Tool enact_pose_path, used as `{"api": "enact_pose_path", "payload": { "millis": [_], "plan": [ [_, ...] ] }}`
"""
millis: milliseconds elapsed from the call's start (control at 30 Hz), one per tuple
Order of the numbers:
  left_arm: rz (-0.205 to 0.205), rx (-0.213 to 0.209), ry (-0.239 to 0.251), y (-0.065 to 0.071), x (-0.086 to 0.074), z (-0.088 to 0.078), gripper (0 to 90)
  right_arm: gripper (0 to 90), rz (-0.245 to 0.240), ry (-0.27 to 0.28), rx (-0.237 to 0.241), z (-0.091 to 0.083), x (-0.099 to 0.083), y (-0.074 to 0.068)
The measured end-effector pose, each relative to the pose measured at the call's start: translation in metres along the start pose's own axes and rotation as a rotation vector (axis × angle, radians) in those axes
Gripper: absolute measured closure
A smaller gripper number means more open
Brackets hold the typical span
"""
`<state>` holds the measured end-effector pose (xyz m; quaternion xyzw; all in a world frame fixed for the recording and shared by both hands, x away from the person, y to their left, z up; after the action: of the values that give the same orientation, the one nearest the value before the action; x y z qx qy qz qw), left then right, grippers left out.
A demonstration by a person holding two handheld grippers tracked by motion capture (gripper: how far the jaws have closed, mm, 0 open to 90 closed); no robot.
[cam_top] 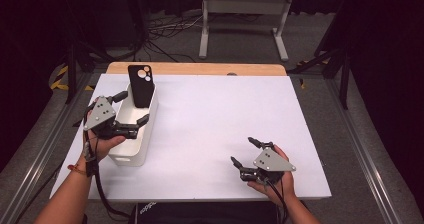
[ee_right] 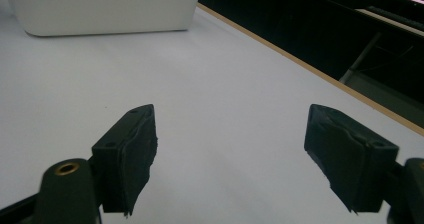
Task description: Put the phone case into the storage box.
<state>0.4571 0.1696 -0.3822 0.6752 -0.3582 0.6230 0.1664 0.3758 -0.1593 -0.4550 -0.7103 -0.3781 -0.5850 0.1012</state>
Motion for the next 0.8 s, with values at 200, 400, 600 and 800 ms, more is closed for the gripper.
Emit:
{"api": "enact_pose_path", "payload": {
  "millis": [200,400,600,800],
  "plan": [
    [0.001,-0.021,0.036,0.005,0.011,-0.007,4.4,21.6,-0.002,0.001,0.001,0.000,0.001,0.000],
    [0.013,-0.029,0.038,0.015,0.012,-0.008,4.6,21.7,-0.002,-0.007,0.001,0.001,-0.001,0.000],
    [0.004,-0.053,0.053,0.024,0.015,-0.008,4.7,21.6,-0.002,-0.006,-0.002,0.000,0.000,0.001],
    [0.039,-0.055,0.054,0.035,0.019,-0.008,4.9,21.6,-0.003,-0.002,-0.007,-0.001,0.000,0.002]
  ]
}}
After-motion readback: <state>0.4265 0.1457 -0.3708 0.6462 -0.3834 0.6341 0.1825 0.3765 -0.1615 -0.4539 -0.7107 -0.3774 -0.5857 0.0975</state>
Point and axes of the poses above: each handheld gripper's, and its own axes: z roughly forward along the jaws, x roughly out of its top, y roughly to its right, the point moved 9 cm from there along z, roughly forward along the jaws, and after that the axes turned 2 degrees about y, right-handed, at the moved point
